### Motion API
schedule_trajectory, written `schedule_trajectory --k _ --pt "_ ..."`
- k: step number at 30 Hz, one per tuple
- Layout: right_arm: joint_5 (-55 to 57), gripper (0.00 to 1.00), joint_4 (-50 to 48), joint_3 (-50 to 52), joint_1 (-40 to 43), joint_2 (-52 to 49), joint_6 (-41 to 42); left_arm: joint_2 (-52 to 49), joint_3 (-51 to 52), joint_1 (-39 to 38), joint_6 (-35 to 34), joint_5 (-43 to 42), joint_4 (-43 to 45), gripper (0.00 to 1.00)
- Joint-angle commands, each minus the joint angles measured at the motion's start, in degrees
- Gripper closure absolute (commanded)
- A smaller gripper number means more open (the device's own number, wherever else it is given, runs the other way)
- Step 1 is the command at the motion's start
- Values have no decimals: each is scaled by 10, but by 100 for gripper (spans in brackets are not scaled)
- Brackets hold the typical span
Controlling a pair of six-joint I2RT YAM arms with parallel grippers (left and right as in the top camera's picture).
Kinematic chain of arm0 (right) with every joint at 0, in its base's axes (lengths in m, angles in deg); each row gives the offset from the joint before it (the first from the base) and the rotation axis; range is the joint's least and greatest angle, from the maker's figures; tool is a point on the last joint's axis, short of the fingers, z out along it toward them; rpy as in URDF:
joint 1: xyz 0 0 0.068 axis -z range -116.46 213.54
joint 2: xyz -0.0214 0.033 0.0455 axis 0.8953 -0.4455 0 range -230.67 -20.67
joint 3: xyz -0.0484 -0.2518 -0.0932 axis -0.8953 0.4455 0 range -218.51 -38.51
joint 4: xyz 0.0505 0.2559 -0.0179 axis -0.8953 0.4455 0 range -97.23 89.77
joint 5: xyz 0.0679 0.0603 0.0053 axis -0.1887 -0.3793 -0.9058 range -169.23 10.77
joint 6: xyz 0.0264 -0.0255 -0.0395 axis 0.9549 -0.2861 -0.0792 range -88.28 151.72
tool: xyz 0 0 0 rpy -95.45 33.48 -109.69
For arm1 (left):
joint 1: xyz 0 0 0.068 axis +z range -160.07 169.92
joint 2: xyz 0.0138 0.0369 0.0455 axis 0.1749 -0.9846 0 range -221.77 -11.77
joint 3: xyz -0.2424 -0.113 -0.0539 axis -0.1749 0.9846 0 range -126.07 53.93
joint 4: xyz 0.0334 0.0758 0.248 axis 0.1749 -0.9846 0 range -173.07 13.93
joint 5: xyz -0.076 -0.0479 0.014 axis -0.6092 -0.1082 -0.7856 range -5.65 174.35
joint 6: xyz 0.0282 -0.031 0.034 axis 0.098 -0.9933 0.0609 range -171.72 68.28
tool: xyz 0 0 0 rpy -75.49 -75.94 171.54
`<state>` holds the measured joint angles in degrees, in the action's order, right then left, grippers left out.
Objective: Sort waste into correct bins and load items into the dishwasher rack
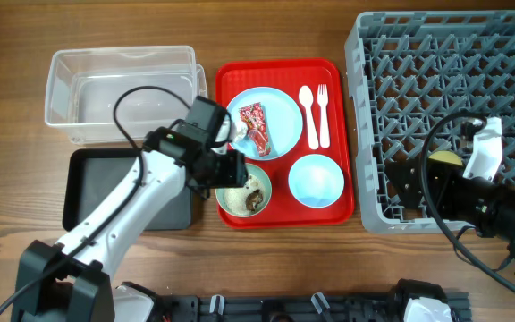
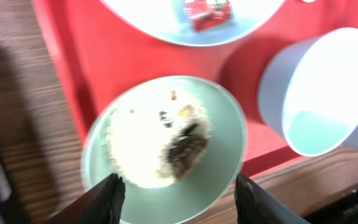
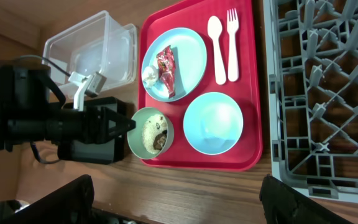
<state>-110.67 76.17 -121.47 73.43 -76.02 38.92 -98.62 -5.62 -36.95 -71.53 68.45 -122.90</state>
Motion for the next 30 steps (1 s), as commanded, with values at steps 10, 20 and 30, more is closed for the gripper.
schedule_trajectory --k 10,20,30 --pt "5 13 1 2 -3 -32 4 -71 -8 -163 -8 154 58 50" --pt "5 13 2 2 -3 -34 5 -120 -8 -195 -8 156 105 59" --pt "5 13 2 2 -3 -34 5 -158 -8 -203 -8 177 106 78"
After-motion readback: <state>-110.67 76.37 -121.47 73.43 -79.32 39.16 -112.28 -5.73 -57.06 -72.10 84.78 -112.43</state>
